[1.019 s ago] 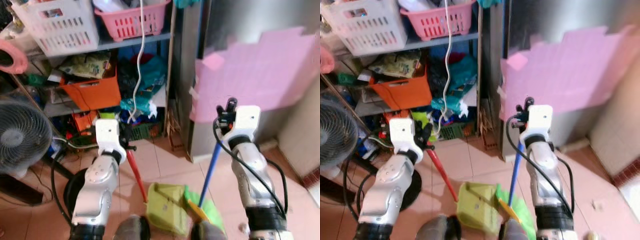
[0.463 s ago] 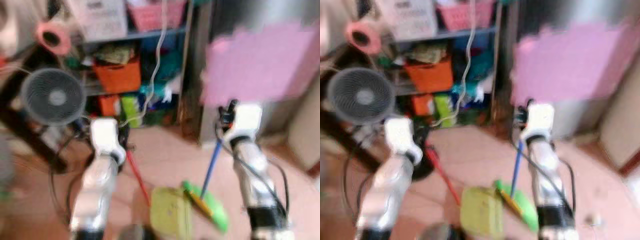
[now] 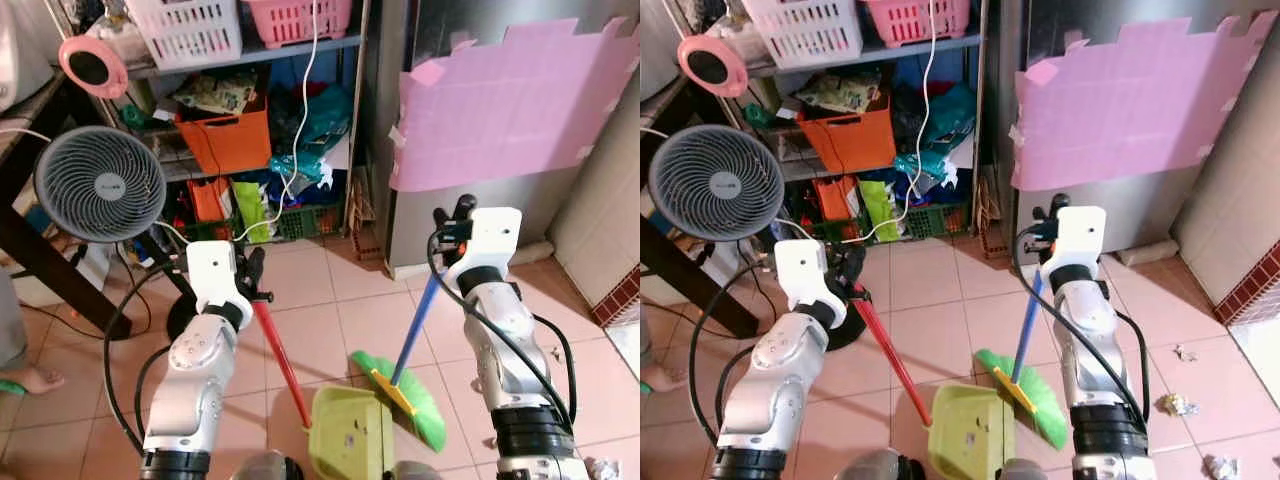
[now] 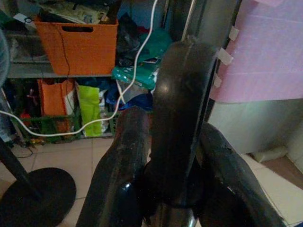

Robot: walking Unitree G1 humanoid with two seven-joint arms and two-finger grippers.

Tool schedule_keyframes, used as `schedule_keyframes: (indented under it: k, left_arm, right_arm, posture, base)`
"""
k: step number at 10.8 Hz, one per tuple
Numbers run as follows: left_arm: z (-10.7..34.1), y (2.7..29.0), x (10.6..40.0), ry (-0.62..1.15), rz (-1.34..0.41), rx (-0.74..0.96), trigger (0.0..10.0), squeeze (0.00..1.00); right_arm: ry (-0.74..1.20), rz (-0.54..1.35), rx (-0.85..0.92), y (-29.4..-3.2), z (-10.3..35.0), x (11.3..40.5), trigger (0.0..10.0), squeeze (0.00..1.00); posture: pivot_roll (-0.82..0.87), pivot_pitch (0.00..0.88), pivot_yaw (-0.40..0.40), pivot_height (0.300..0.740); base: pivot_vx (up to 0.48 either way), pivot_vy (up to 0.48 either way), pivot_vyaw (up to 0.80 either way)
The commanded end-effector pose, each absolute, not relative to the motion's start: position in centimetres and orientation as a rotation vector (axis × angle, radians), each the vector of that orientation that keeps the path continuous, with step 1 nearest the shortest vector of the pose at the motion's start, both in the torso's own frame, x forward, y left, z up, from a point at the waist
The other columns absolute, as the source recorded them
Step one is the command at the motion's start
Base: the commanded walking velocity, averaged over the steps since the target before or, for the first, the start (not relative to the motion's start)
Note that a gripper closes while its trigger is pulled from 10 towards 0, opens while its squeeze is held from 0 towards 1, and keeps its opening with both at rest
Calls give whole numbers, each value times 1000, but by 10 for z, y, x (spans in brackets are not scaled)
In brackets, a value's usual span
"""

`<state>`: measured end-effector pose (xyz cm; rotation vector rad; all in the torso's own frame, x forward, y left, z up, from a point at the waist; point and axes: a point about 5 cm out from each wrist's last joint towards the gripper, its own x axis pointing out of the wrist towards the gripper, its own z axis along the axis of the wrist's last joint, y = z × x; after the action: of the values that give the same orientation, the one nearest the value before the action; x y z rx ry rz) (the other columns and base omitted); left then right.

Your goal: Sweep floor

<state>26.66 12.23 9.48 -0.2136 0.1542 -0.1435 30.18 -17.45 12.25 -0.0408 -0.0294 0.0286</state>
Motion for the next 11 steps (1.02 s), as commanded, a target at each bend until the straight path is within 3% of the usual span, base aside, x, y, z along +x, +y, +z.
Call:
schedule_keyframes:
  k: [1,5,11]
  left_arm:
    - [110,121,274,95,-148,-231,10000,0]
    - [108,118,270,103,-139,-244,10000,0]
    - [109,116,275,115,-157,-242,10000,0]
  right_arm:
    - [-21,44,-25,-169,122,303,10000,0]
    - [-8,59,-32,-170,121,305,10000,0]
    - [-16,44,-38,-173,120,303,10000,0]
  posture:
    - [-134,0,125,740]
    - [-132,0,100,740]
    - [-150,0,124,740]
  base:
    - [0,0,0]
    - [0,256,-633]
    - [0,474,0]
